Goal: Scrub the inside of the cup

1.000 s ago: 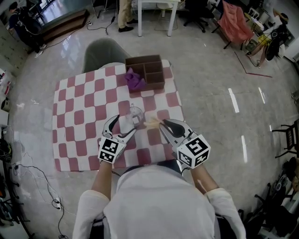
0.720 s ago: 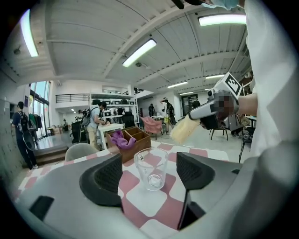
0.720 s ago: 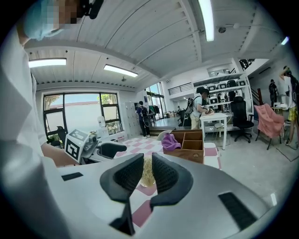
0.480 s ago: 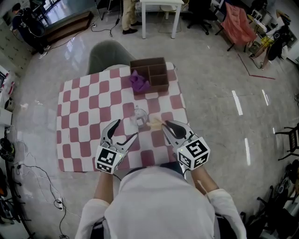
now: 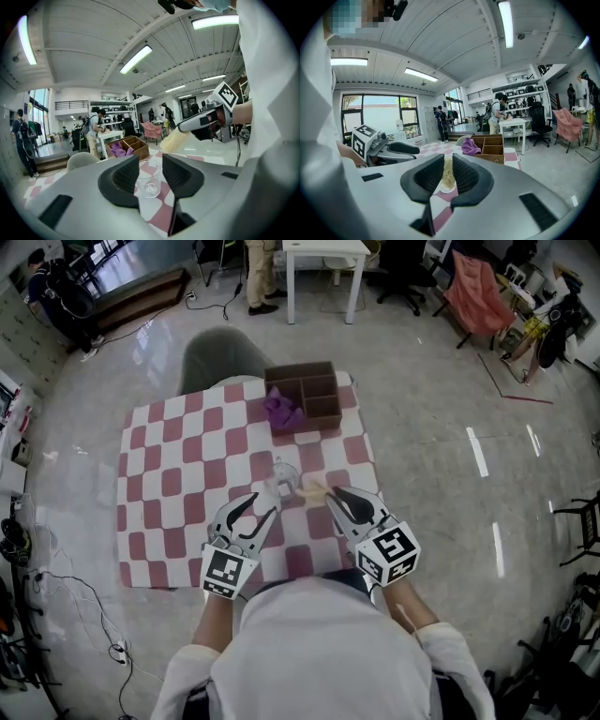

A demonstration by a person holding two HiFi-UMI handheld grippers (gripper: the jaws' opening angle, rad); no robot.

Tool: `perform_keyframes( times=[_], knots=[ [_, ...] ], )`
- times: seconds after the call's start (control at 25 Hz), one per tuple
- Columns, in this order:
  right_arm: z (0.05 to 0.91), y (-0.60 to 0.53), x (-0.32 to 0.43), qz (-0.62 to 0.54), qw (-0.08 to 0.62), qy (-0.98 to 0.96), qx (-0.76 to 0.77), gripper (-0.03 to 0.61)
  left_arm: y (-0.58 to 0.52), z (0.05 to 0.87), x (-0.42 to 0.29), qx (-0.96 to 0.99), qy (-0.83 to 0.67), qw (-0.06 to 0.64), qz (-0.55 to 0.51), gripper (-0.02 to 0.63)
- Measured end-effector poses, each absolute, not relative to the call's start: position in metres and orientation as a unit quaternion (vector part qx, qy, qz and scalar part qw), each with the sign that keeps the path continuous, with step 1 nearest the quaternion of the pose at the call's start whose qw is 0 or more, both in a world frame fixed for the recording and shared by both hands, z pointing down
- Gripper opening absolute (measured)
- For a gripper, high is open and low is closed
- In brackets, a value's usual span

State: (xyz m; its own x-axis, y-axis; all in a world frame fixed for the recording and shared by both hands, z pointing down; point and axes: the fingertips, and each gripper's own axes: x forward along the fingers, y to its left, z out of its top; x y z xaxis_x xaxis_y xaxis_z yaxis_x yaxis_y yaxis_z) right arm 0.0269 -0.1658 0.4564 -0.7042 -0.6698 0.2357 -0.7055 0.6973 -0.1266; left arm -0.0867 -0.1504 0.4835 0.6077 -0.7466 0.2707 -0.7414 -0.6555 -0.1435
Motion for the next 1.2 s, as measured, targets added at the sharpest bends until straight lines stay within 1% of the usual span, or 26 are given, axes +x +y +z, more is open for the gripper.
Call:
perform_keyframes(
  times=[0.04,0.08,0.2,0.32,0.68,1.2],
  knots=[
    [0.4569,-0.1656,0.0267,0.104,0.085,-0.917,0.375,0.072,-0.1506,0.4832,-0.0875,-0.894,0.42,0.011,-0.154,0.154],
    [0.4576,-0.1653,0.0262,0.103,0.085,-0.917,0.375,0.072,-0.1505,0.4834,-0.0881,-0.893,0.422,0.011,-0.154,0.136],
    [0.4587,-0.164,0.0253,0.101,0.085,-0.918,0.375,0.072,-0.1492,0.4828,-0.0883,-0.893,0.422,0.017,-0.157,0.092],
    [0.4579,-0.1624,0.0262,0.1,0.085,-0.918,0.375,0.072,-0.1477,0.482,-0.0885,-0.892,0.423,0.02,-0.161,0.067],
    [0.4588,-0.16,0.0222,0.094,0.086,-0.92,0.37,0.072,-0.1425,0.485,-0.09,-0.89,0.425,0.01,-0.166,0.04],
    [0.4607,-0.1599,0.0181,0.079,0.097,-0.921,0.369,0.072,-0.1433,0.4804,-0.0925,-0.888,0.43,0.014,-0.16,0.037]
  ],
)
